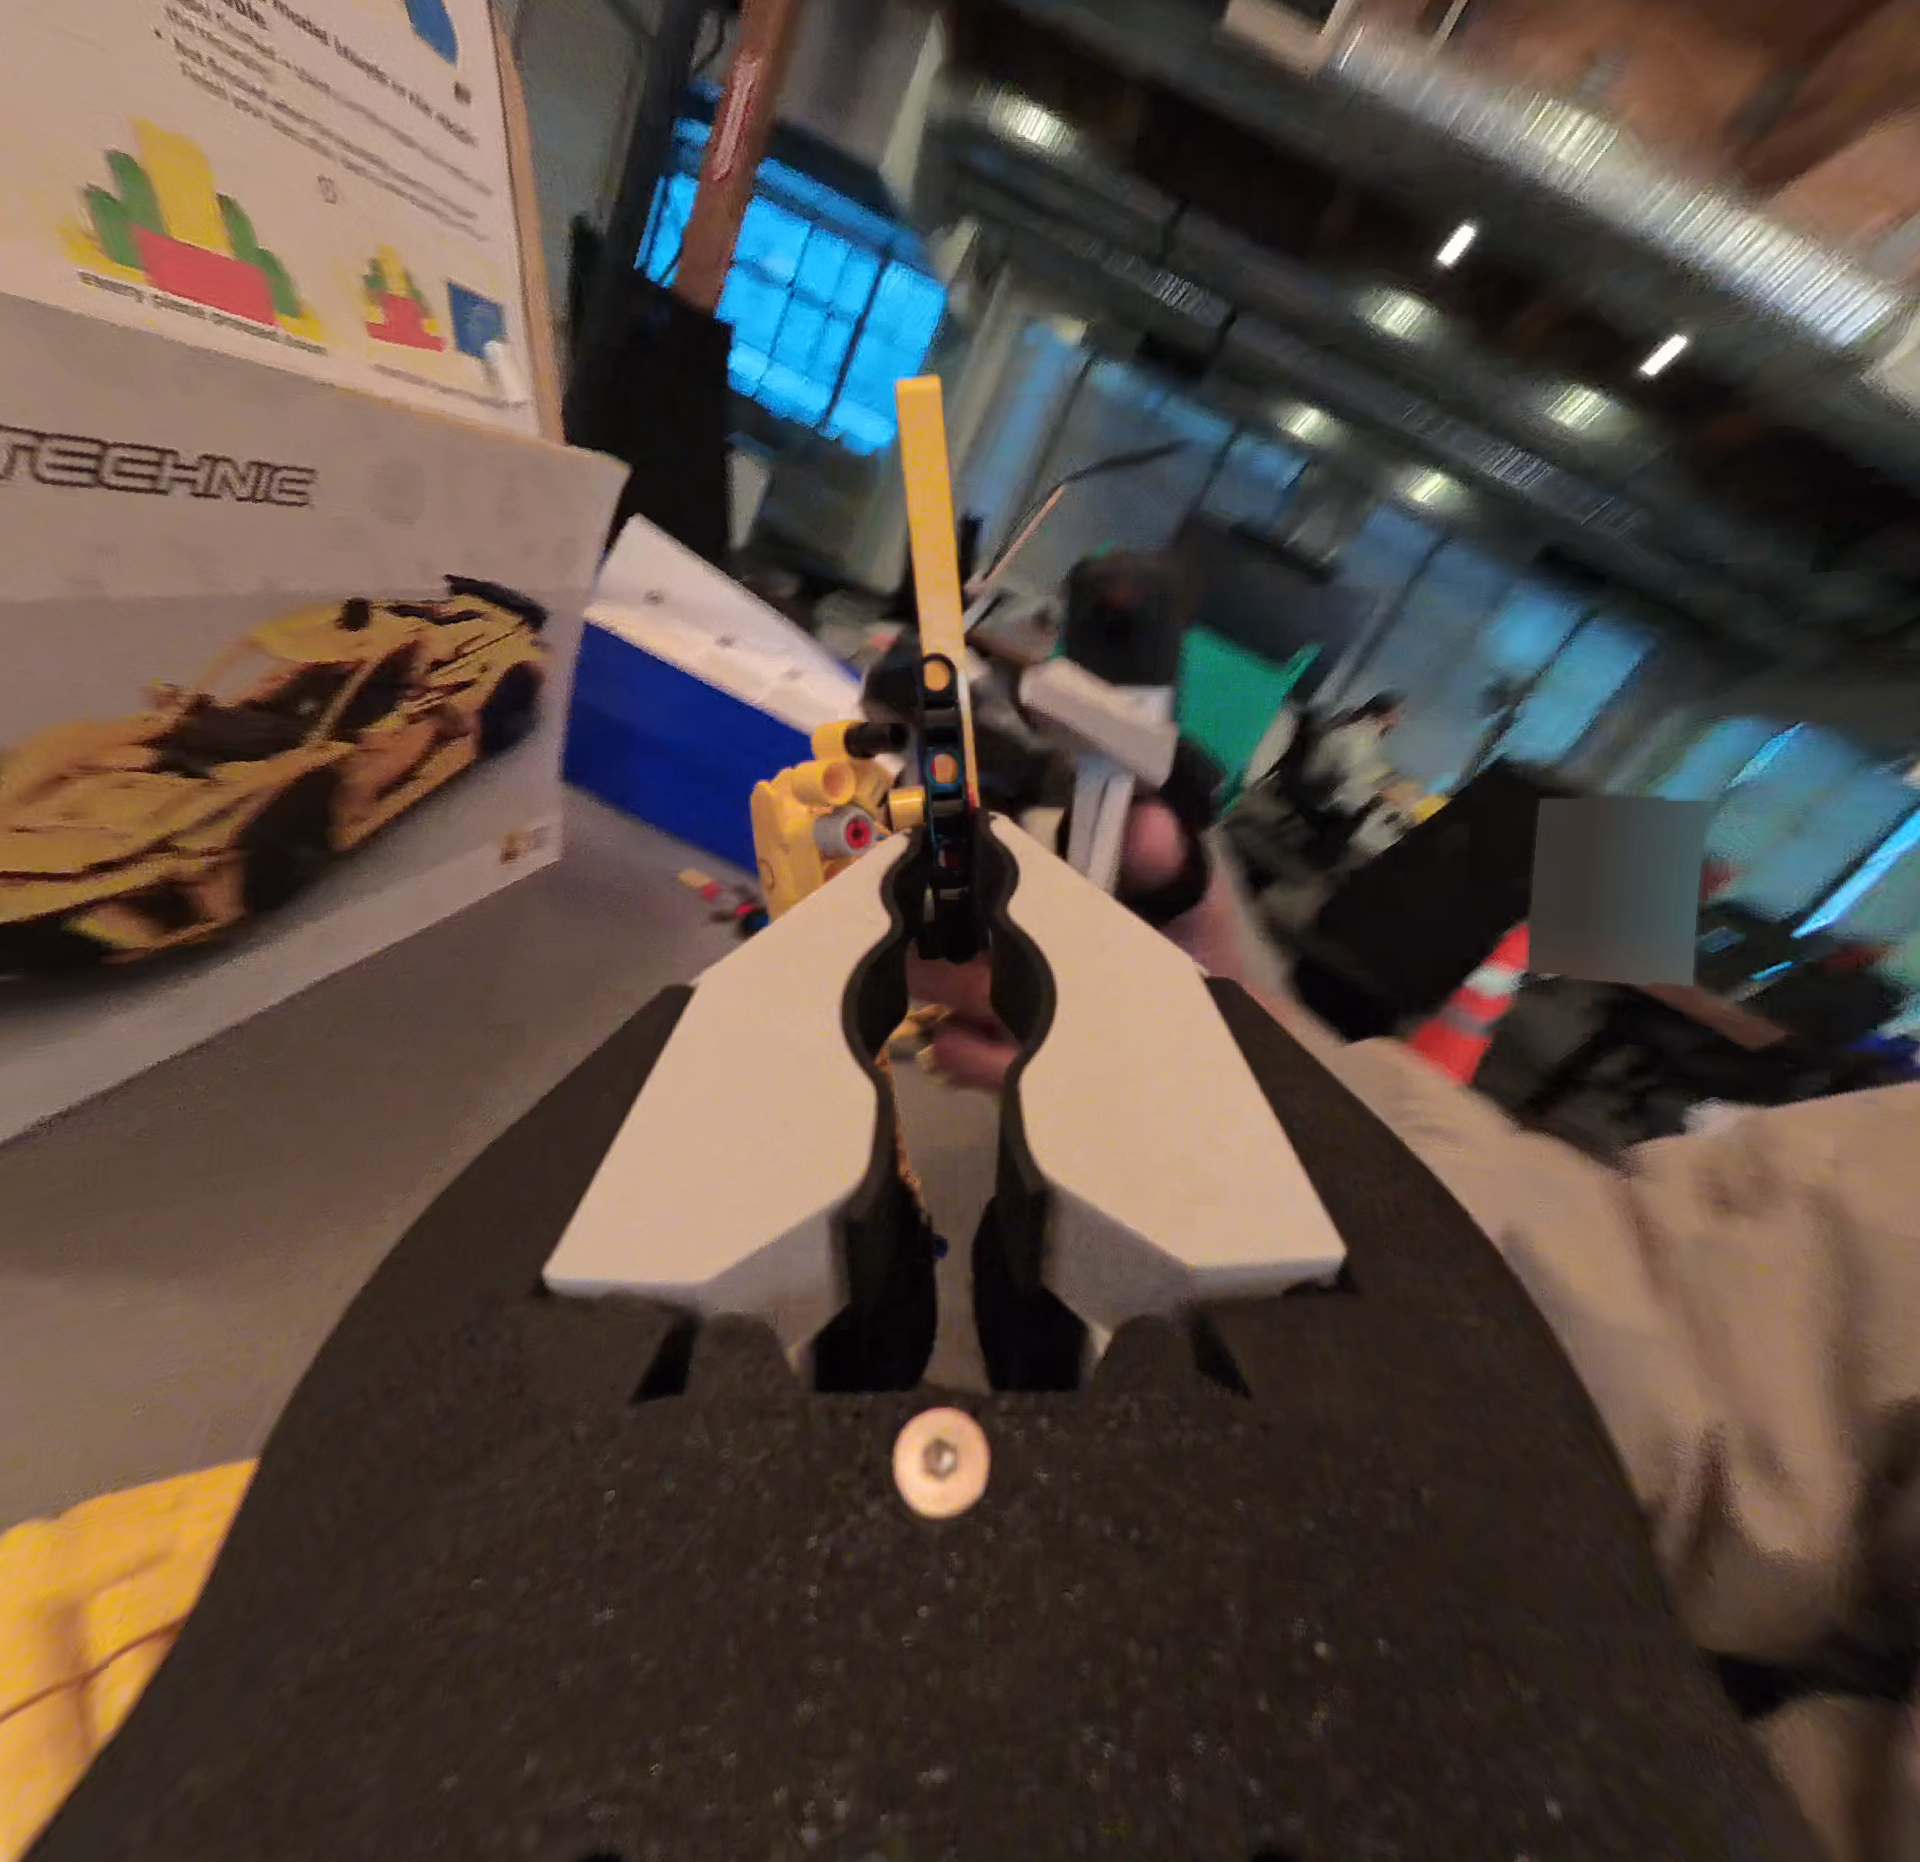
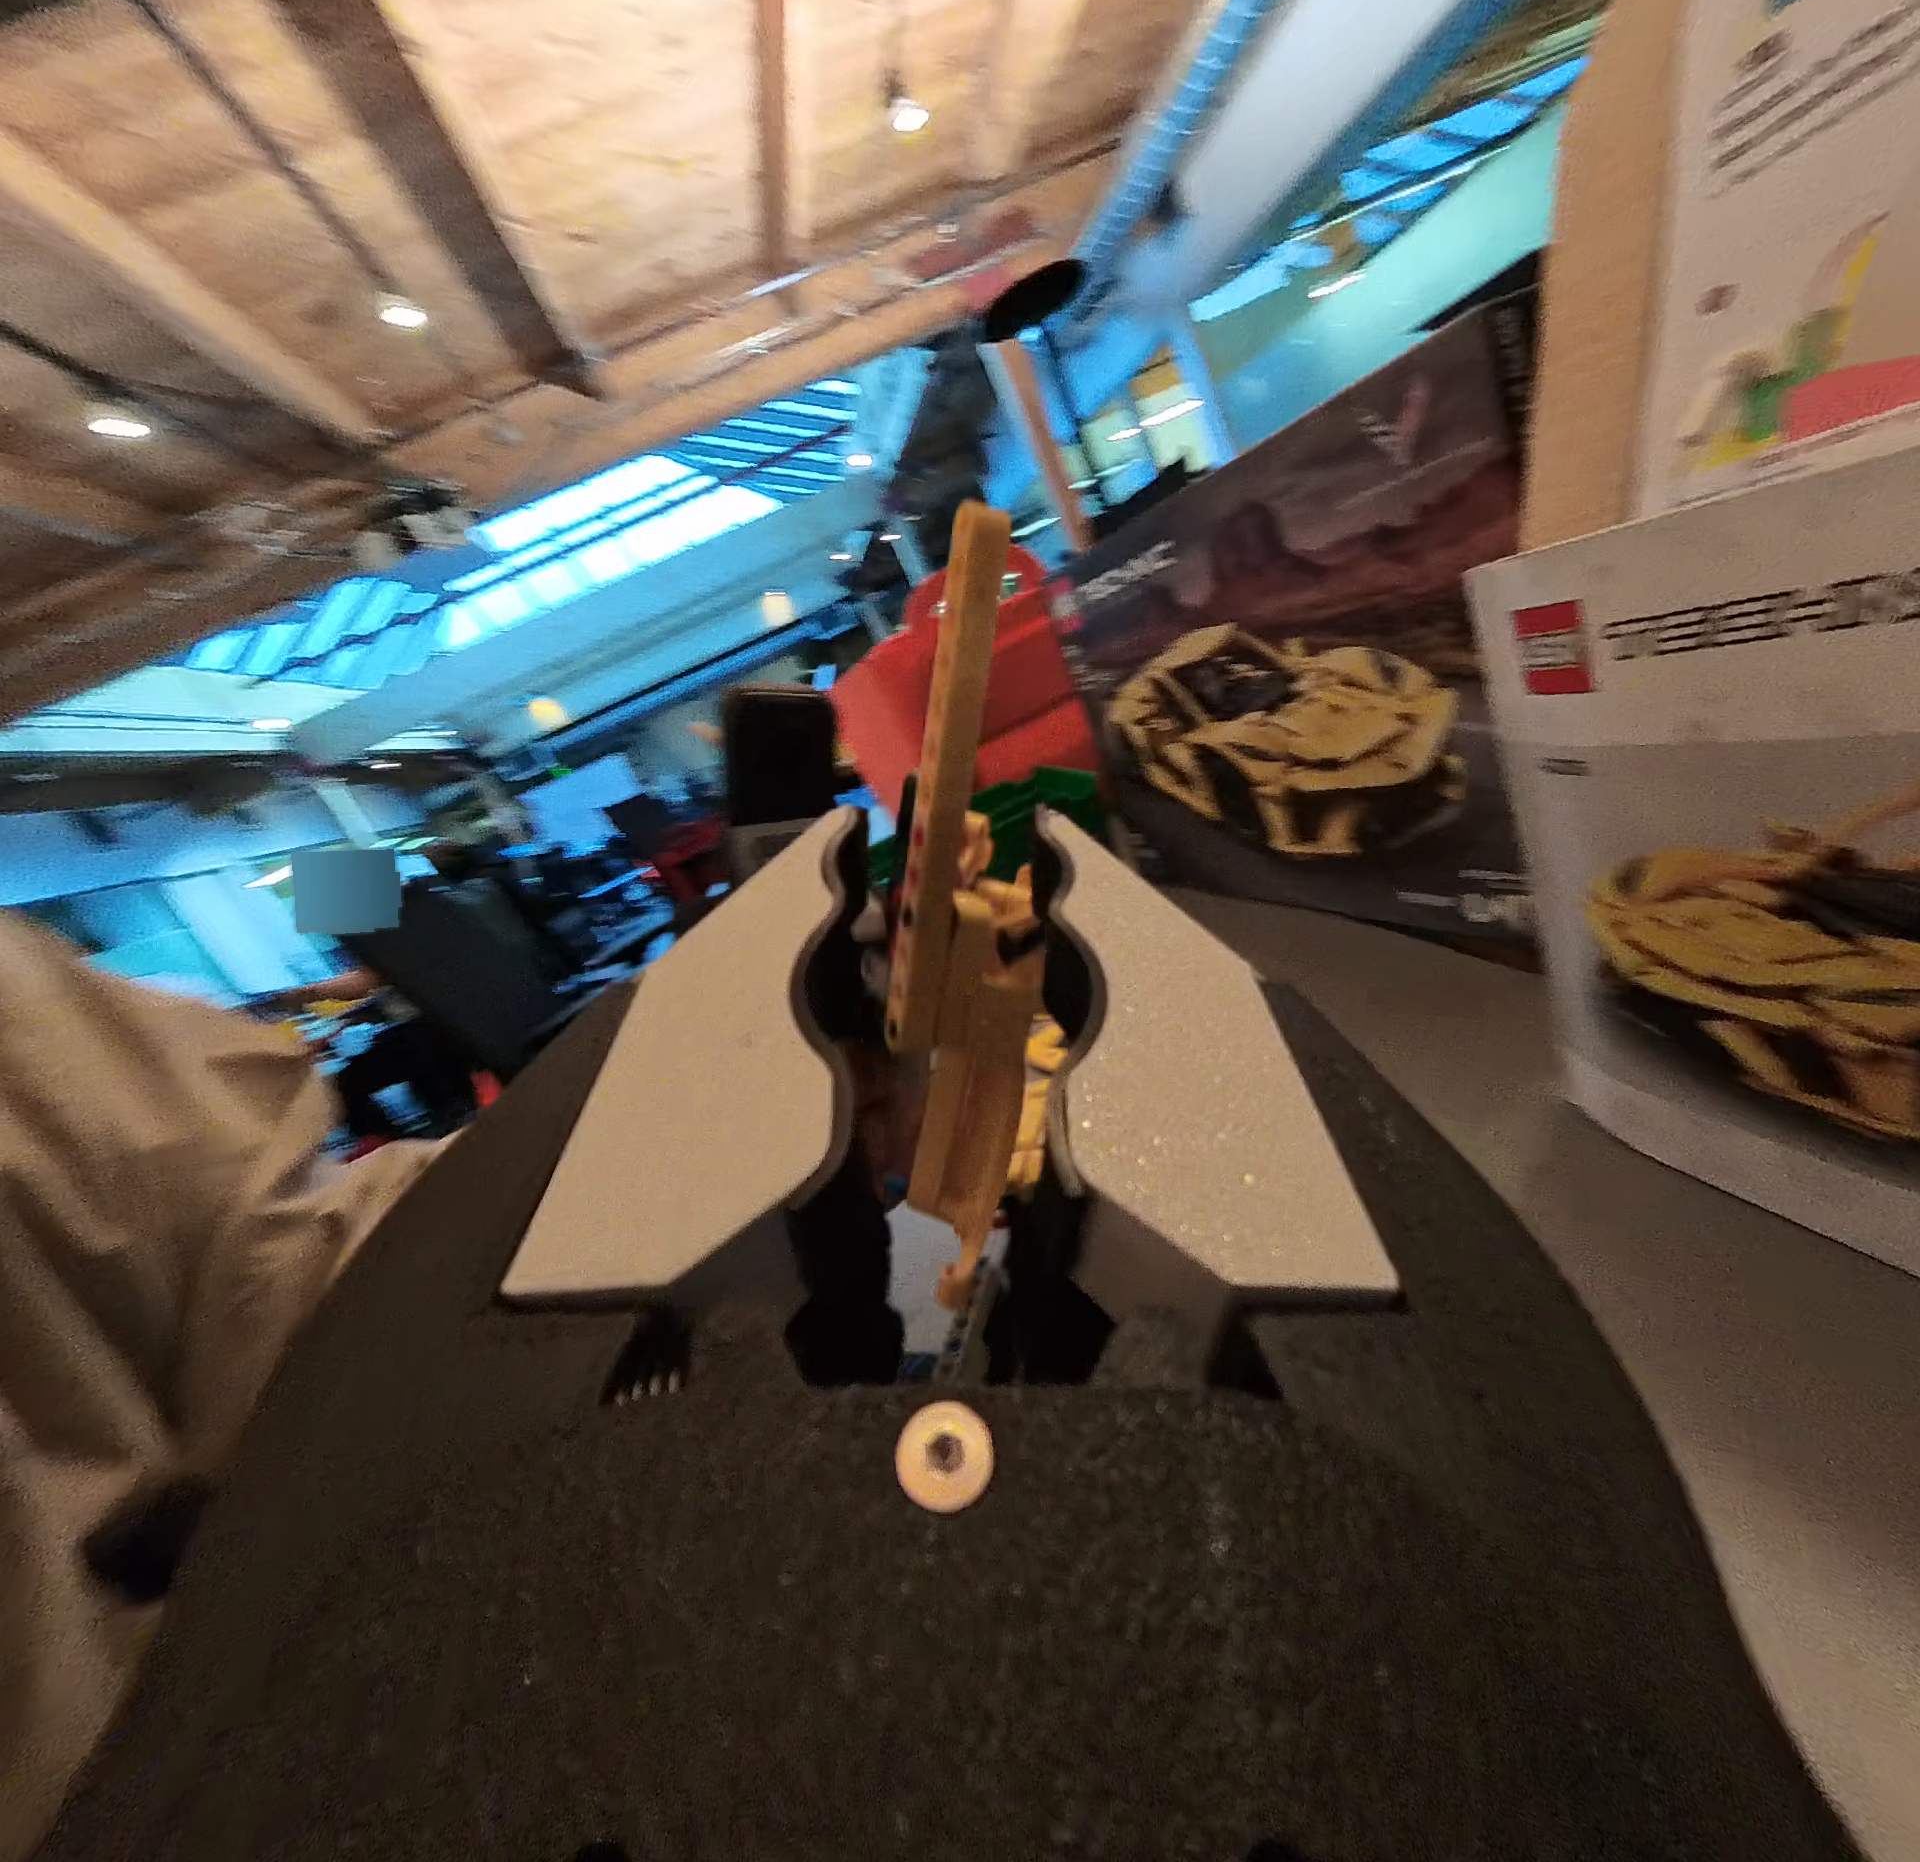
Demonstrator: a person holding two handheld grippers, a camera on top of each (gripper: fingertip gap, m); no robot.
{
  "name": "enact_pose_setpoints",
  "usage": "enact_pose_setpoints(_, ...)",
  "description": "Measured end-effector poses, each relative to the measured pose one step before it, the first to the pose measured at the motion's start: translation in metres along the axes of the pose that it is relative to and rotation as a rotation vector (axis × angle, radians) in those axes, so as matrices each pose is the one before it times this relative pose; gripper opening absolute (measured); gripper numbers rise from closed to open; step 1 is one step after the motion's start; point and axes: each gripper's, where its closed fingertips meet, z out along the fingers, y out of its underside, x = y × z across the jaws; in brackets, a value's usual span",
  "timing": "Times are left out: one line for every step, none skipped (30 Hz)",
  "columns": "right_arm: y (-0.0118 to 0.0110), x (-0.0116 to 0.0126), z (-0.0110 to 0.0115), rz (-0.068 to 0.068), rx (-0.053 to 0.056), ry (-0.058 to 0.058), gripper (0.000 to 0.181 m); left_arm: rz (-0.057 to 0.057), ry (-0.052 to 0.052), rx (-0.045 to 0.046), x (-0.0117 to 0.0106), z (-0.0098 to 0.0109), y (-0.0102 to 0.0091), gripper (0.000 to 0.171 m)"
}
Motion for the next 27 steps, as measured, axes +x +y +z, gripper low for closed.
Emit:
enact_pose_setpoints(0.00098, -0.00367, -0.00205, 0.0337, -0.0021, -0.0597, 0.032, -0.0513, 0.0498, 0.01527, 0.00350, -0.00244, -0.00298, 0.006)
enact_pose_setpoints(-0.00095, -0.00392, -0.00164, 0.0296, 0.0066, -0.0511, 0.030, -0.0245, 0.0292, -0.01085, 0.00157, -0.00144, 0.00093, 0.007)
enact_pose_setpoints(-0.00252, -0.00222, -0.00096, 0.0085, 0.0150, -0.0315, 0.030, -0.0013, -0.0132, -0.00243, -0.00319, -0.00134, 0.00018, 0.007)
enact_pose_setpoints(-0.00185, -0.00116, -0.00002, -0.0159, 0.0124, -0.0125, 0.031, -0.0074, -0.0037, 0.00080, -0.00171, -0.00100, -0.00017, 0.007)
enact_pose_setpoints(0.00086, -0.00112, 0.00052, -0.0307, -0.0034, -0.0052, 0.030, -0.0244, 0.0212, -0.00669, 0.00139, -0.00048, 0.00082, 0.007)
enact_pose_setpoints(0.00217, 0.00049, 0.00087, -0.0249, -0.0127, 0.0079, 0.027, -0.0275, 0.0177, -0.00582, 0.00088, -0.00014, 0.00114, 0.006)
enact_pose_setpoints(0.00197, 0.00097, 0.00128, -0.0096, -0.0095, 0.0096, 0.027, -0.0169, 0.0120, -0.01070, 0.00015, 0.00019, 0.00222, 0.006)
enact_pose_setpoints(0.00073, -0.00064, 0.00121, 0.0047, 0.0003, -0.0028, 0.027, -0.0078, 0.0088, -0.01880, -0.00003, 0.00052, 0.00354, 0.006)
enact_pose_setpoints(0.00081, 0.00067, 0.00117, 0.0212, 0.0010, 0.0028, 0.029, -0.0031, -0.0141, -0.00619, -0.00316, 0.00022, 0.00165, 0.006)
enact_pose_setpoints(0.00276, 0.00121, 0.00102, 0.0216, -0.0131, 0.0020, 0.029, -0.0056, -0.0053, -0.00093, -0.00174, -0.00003, 0.00053, 0.006)
enact_pose_setpoints(0.00456, 0.00011, 0.00070, 0.0130, -0.0279, -0.0066, 0.024, -0.0070, 0.0143, -0.00732, 0.00124, 0.00007, 0.00137, 0.006)
enact_pose_setpoints(0.00309, 0.00291, -0.00035, 0.0197, -0.0197, 0.0149, 0.013, -0.0057, 0.0079, -0.01099, 0.00055, 0.00019, 0.00180, 0.006)
enact_pose_setpoints(0.00112, 0.00283, -0.00086, 0.0085, -0.0079, 0.0097, 0.008, -0.0031, 0.0022, -0.01158, 0.00017, 0.00033, 0.00172, 0.007)
enact_pose_setpoints(0.00070, 0.00073, -0.00031, 0.0164, -0.0015, -0.0028, 0.008, -0.0010, -0.0086, -0.00365, -0.00133, -0.00003, 0.00042, 0.007)
enact_pose_setpoints(0.00074, 0.00052, -0.00038, 0.0288, -0.0053, -0.0017, 0.007, -0.0018, -0.0178, -0.00328, -0.00259, -0.00004, 0.00020, 0.007)
enact_pose_setpoints(0.00200, 0.00184, -0.00053, 0.0381, -0.0219, 0.0056, 0.006, 0.0012, -0.0241, -0.01111, -0.00338, 0.00021, 0.00128, 0.007)
enact_pose_setpoints(0.00177, 0.00397, -0.00129, 0.0333, -0.0255, 0.0166, 0.006, 0.0082, -0.0351, -0.01154, -0.00426, 0.00046, 0.00104, 0.007)
enact_pose_setpoints(-0.00013, 0.00099, -0.00154, -0.0094, -0.0063, 0.0027, 0.006, 0.0088, -0.0276, -0.00534, -0.00243, 0.00083, -0.00003, 0.007)
enact_pose_setpoints(-0.00209, -0.00135, -0.00075, -0.0394, 0.0207, -0.0043, 0.006, 0.0019, -0.0113, 0.00173, 0.00031, 0.00122, -0.00131, 0.007)
enact_pose_setpoints(-0.00141, 0.00011, -0.00003, -0.0208, 0.0141, 0.0064, 0.006, -0.0040, -0.0155, 0.00306, -0.00061, 0.00088, -0.00131, 0.007)
enact_pose_setpoints(-0.00064, -0.00122, 0.00025, -0.0106, 0.0062, -0.0033, 0.006, 0.0029, -0.0143, 0.00263, -0.00051, 0.00020, -0.00089, 0.007)
enact_pose_setpoints(-0.00020, -0.00189, 0.00022, -0.0138, 0.0044, -0.0073, 0.006, -0.0005, 0.0009, -0.00072, 0.00090, -0.00032, -0.00025, 0.007)
enact_pose_setpoints(0.00056, -0.00090, 0.00036, -0.0084, -0.0015, -0.0018, 0.006, -0.0072, -0.0049, -0.00221, -0.00068, -0.00069, -0.00032, 0.007)
enact_pose_setpoints(0.00101, 0.00113, 0.00046, -0.0004, -0.0064, 0.0074, 0.006, -0.0002, -0.0127, -0.00250, -0.00158, -0.00055, -0.00016, 0.007)
enact_pose_setpoints(-0.00045, -0.00471, -0.00018, 0.0018, 0.0039, -0.0316, 0.006, 0.0061, 0.0067, -0.00081, 0.00157, -0.00008, -0.00012, 0.007)
enact_pose_setpoints(-0.00144, -0.00124, -0.00041, -0.0074, 0.0110, -0.0079, 0.006, -0.0031, 0.0051, 0.00865, 0.00159, 0.00002, -0.00163, 0.007)
enact_pose_setpoints(-0.00003, 0.00229, -0.00033, -0.0001, -0.0036, 0.0093, 0.006, 0.0065, -0.0108, 0.00295, -0.00047, 0.00078, -0.00006, 0.007)
